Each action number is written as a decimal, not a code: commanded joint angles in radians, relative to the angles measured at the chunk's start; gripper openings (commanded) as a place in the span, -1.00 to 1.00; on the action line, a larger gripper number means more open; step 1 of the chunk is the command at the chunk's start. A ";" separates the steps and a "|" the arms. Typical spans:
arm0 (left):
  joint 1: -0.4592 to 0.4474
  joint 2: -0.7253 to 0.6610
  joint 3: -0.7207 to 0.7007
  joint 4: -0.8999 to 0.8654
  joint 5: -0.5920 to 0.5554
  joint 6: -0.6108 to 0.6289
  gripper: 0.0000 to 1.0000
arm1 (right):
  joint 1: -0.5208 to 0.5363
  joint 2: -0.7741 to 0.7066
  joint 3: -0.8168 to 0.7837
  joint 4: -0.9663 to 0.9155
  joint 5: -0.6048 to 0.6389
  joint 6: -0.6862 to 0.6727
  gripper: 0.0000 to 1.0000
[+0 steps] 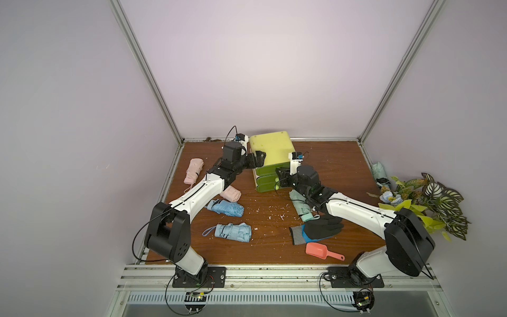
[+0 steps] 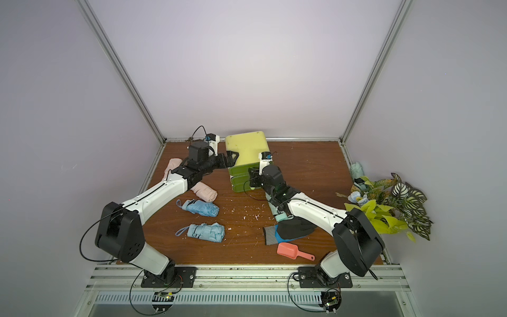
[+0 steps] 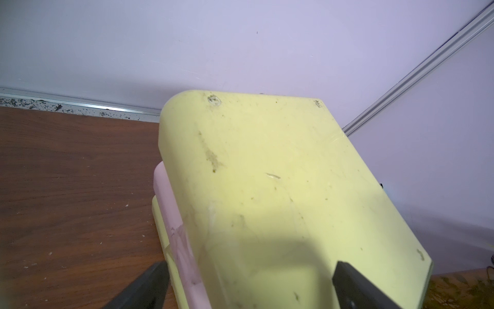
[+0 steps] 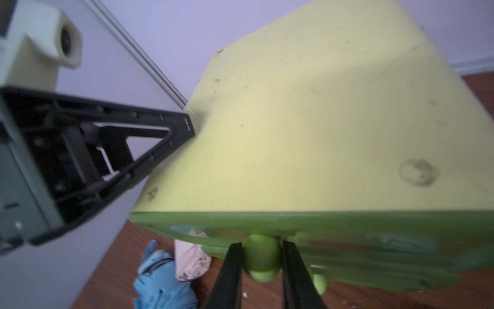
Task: Place the umbrella in the drawer by color
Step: Open the drawer in the storage box.
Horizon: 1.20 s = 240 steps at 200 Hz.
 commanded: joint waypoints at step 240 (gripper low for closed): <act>0.016 0.136 0.165 0.008 -0.067 0.005 0.99 | 0.308 -0.263 -0.255 0.014 0.134 0.142 -0.77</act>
